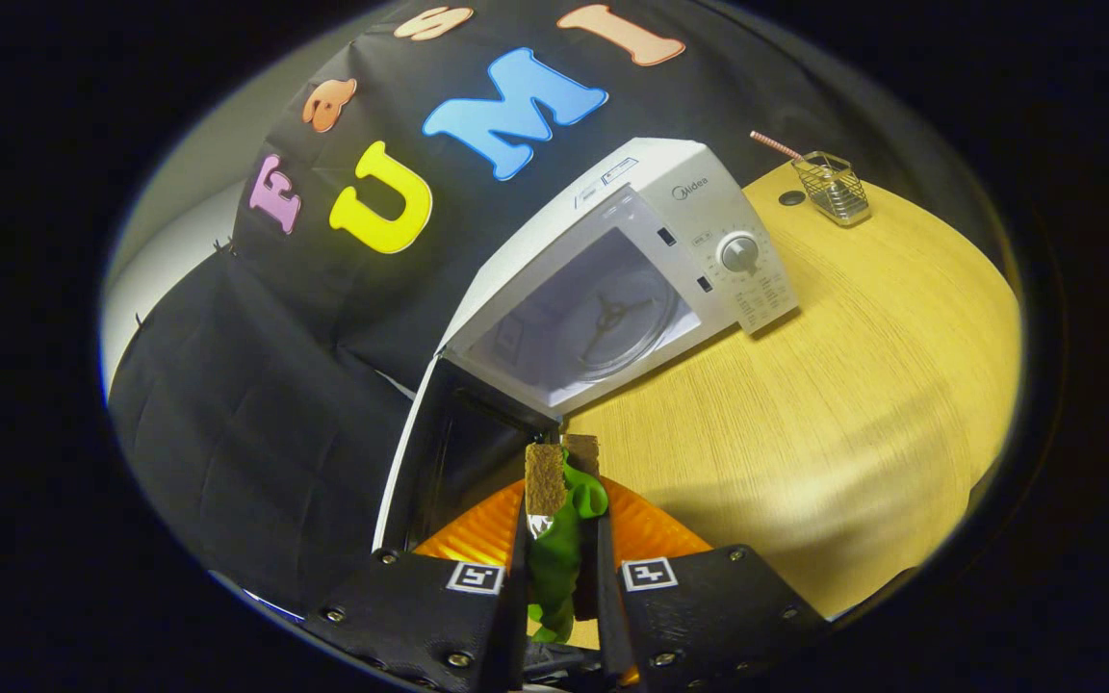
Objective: Open the microwave, put the food inside, and close the microwave door.
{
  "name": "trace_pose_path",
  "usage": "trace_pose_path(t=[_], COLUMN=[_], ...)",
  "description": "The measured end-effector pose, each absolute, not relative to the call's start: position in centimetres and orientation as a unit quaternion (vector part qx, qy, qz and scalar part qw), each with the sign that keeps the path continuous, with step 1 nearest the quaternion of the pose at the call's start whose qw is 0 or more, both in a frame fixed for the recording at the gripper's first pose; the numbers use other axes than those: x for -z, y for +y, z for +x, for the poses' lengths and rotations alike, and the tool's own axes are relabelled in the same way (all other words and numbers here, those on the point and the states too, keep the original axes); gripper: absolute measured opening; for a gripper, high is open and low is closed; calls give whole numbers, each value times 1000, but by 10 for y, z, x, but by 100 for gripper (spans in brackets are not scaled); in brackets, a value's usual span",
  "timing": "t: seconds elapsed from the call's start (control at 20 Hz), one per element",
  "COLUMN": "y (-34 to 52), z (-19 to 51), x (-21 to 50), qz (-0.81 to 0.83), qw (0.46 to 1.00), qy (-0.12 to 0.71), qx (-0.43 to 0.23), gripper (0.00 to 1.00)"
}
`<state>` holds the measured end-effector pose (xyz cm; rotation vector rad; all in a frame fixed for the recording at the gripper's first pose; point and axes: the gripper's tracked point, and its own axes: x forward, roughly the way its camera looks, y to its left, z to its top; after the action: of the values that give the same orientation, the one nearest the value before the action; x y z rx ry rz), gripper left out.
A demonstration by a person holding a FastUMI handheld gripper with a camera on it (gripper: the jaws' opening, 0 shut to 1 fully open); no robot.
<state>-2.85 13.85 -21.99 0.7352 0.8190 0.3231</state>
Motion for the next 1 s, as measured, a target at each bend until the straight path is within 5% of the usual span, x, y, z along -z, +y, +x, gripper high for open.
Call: trace_pose_path(t=[1.0], y=[195], z=[108], x=[255], qz=[460], qw=[848], qy=[258], qx=[-53], gripper=[30])
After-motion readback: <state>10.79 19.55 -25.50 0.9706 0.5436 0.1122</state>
